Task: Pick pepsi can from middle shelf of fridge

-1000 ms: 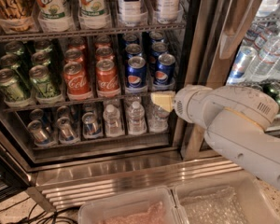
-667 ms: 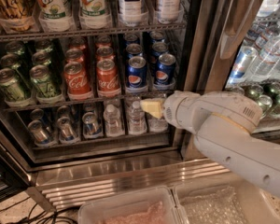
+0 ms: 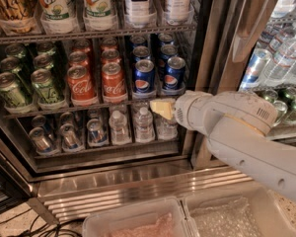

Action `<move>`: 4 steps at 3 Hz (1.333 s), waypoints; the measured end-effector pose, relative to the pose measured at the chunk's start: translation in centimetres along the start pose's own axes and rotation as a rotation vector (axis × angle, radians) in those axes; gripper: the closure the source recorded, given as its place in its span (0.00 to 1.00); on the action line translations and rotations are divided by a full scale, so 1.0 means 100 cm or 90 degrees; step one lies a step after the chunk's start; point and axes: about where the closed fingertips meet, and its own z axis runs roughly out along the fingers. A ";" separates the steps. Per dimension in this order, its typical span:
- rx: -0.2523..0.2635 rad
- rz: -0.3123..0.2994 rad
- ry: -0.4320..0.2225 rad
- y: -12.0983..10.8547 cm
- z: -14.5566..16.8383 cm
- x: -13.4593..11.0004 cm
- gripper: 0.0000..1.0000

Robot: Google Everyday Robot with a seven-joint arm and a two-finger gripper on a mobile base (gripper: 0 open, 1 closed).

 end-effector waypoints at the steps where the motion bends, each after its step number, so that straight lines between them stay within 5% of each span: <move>1: 0.033 -0.010 -0.024 -0.025 -0.004 -0.020 0.23; 4: 0.038 -0.012 -0.019 -0.018 0.013 -0.013 0.25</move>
Offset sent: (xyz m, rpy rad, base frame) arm 0.0321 -0.0178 -0.0022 -0.0270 -0.0956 -0.1075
